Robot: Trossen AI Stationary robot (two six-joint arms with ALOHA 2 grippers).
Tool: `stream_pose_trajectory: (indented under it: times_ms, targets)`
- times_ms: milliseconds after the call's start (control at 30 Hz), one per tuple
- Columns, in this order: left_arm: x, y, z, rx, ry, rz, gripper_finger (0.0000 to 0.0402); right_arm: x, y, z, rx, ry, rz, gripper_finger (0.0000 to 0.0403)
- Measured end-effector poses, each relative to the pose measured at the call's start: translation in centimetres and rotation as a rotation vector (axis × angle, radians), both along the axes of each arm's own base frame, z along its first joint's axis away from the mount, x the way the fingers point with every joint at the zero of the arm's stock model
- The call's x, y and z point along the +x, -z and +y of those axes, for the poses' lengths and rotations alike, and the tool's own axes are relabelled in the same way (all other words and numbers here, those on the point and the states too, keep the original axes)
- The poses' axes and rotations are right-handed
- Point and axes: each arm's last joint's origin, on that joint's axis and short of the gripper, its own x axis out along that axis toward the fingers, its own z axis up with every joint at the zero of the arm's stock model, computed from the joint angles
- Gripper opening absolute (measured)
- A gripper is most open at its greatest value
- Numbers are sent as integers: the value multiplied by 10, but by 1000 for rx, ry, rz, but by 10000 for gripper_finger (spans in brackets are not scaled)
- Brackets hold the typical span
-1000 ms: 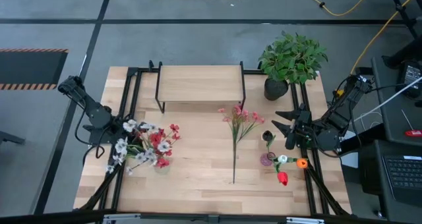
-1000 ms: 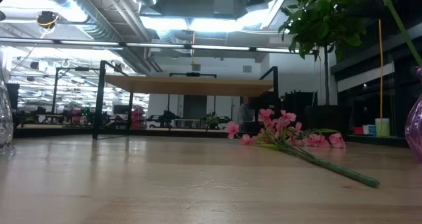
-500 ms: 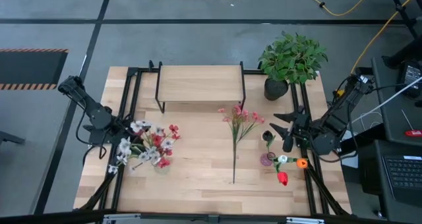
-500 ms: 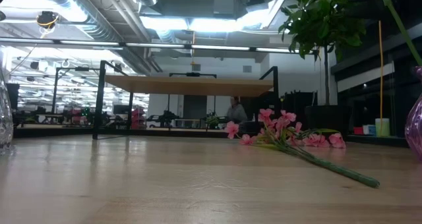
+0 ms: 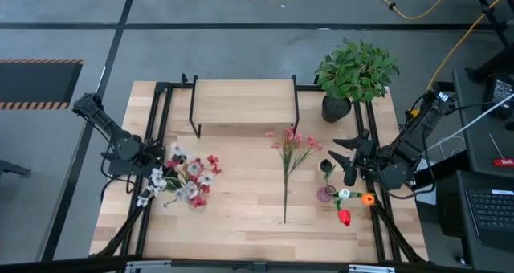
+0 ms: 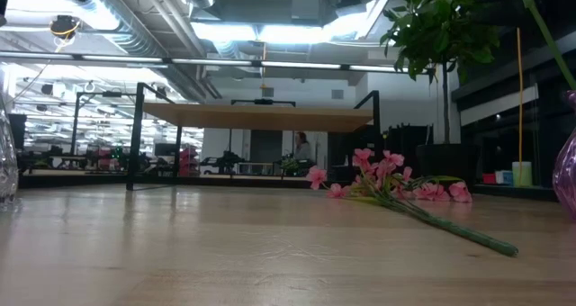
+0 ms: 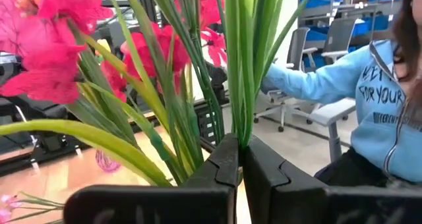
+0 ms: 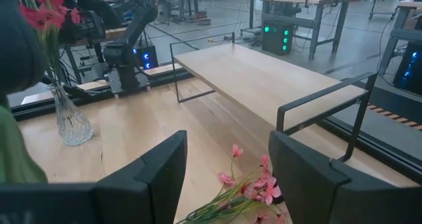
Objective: Pick and place flowers into a vace then onto a shelf
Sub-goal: Put the white flowers into the transparent vase
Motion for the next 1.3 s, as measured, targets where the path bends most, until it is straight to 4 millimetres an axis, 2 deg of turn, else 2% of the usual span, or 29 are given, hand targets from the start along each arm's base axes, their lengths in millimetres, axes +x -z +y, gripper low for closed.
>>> stream_pose_trajectory:
  times_ms: [233,433,800,933,1100,1300]
  targets:
    - [0,6,0,-21,5,84,4,0,0,0,0,0,0,216]
    - [0,6,0,-26,6,89,12,0,0,0,0,0,0,216]
    - [0,7,0,-37,7,116,105,0,0,0,24,5,-11,216]
    - [0,12,0,-59,5,186,138,0,0,0,24,5,-12,216]
    - [-1,15,0,-61,2,228,158,0,0,0,23,5,-11,216]
    - [-2,12,1,-87,-8,313,161,0,0,0,23,4,-11,216]
